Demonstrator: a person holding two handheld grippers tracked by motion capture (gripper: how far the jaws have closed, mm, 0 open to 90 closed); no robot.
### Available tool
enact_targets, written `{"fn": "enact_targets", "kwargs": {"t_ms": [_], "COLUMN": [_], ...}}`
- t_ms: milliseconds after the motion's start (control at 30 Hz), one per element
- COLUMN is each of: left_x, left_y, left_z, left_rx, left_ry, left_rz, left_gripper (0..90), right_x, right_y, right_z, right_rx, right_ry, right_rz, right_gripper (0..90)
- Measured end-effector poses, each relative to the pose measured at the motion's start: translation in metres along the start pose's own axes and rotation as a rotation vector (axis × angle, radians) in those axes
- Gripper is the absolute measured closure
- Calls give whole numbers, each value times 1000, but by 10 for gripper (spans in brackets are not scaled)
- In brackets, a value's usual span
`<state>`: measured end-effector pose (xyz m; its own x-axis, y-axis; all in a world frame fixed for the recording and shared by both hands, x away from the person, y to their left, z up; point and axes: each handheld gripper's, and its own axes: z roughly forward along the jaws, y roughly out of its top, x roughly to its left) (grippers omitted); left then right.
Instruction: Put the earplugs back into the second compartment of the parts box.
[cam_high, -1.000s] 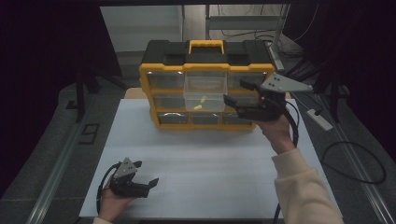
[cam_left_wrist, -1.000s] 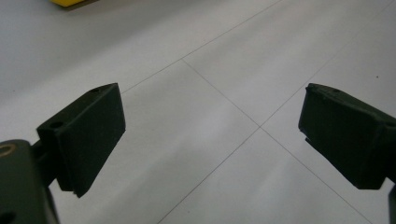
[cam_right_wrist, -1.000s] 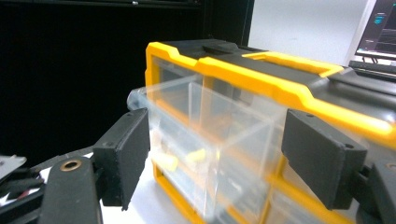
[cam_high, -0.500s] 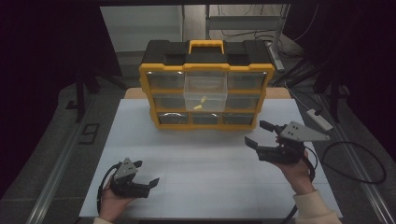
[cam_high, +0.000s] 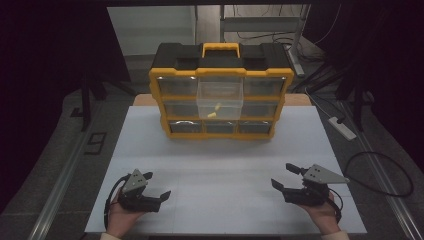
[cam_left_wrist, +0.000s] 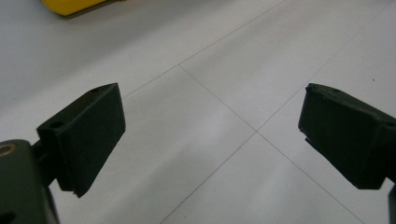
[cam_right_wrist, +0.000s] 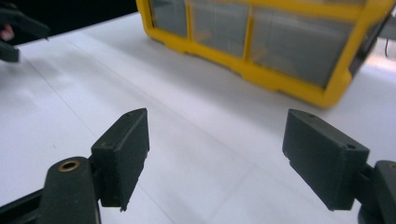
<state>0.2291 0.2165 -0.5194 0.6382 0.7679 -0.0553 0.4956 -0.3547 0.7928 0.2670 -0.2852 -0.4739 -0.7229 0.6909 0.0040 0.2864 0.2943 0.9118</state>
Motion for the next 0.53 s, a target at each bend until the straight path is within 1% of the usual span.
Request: {"fn": "enact_targets", "kwargs": {"t_ms": [100, 200, 233, 533], "left_x": [0, 0, 0, 0], "left_y": [0, 0, 0, 1], "left_z": [0, 0, 0, 0], "left_rx": [1, -3, -4, -4], "left_ry": [-2, -1, -2, -4], "left_rz": [3, 2, 0, 4], "left_gripper": [71, 71, 71, 71], "right_x": [-5, -9, -10, -10], "right_y": [-9, -17, -18, -21], "right_z": [2, 5, 5, 4], "right_rx": [17, 27, 29, 26], "right_ry": [-14, -17, -17, -14], "right_rz": [4, 36, 37, 35], "right_gripper": [235, 237, 237, 237]}}
